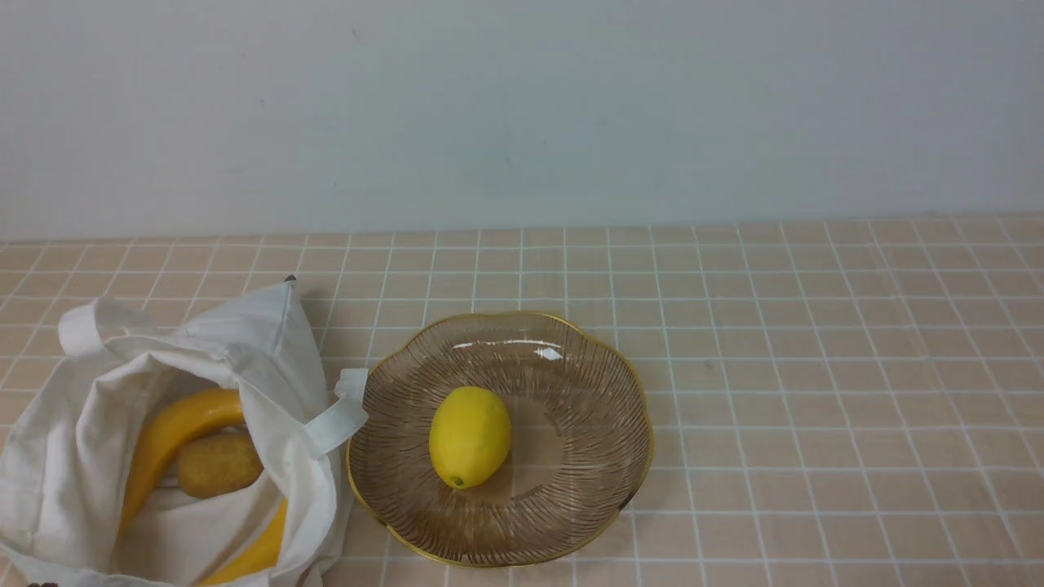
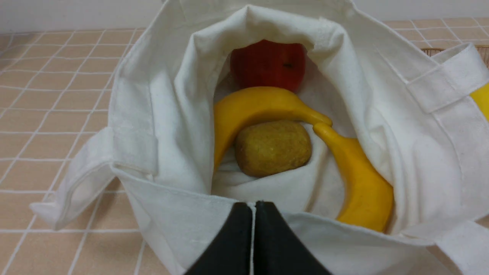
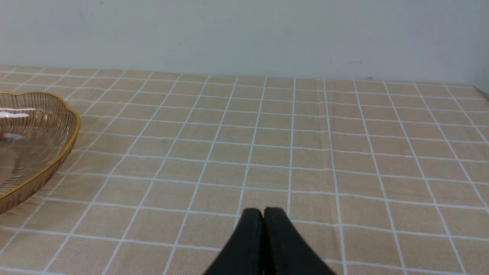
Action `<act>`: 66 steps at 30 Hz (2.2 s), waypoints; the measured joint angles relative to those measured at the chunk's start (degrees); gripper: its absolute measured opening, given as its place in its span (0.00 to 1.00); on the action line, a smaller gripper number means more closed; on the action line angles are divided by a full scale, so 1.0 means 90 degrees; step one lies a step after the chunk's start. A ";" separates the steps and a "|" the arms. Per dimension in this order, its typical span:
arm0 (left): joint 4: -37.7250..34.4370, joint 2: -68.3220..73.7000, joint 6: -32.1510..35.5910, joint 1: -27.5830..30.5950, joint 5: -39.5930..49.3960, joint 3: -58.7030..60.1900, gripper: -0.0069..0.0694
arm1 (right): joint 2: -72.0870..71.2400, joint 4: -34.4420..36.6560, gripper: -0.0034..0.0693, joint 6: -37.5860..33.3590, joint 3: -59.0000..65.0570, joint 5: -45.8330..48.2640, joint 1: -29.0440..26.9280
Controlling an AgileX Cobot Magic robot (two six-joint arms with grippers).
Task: Take the fruit out of the bag on the brown coffee tablecloth and place them on the plate.
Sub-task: 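Reach into the cloth bag and grasp the kiwi with the left gripper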
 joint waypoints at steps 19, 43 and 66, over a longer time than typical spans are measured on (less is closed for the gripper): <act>0.0000 0.0000 0.0000 0.0000 0.0000 0.0000 0.08 | 0.0000 0.0000 0.03 0.0000 0.0000 0.0000 0.0000; -0.4196 0.0000 -0.1634 0.0000 -0.2388 0.0021 0.08 | 0.0000 0.0000 0.03 0.0000 0.0000 0.0000 0.0000; -0.2086 0.4861 0.1891 0.0000 0.2734 -0.4199 0.08 | 0.0000 0.0000 0.03 0.0000 0.0000 0.0000 0.0000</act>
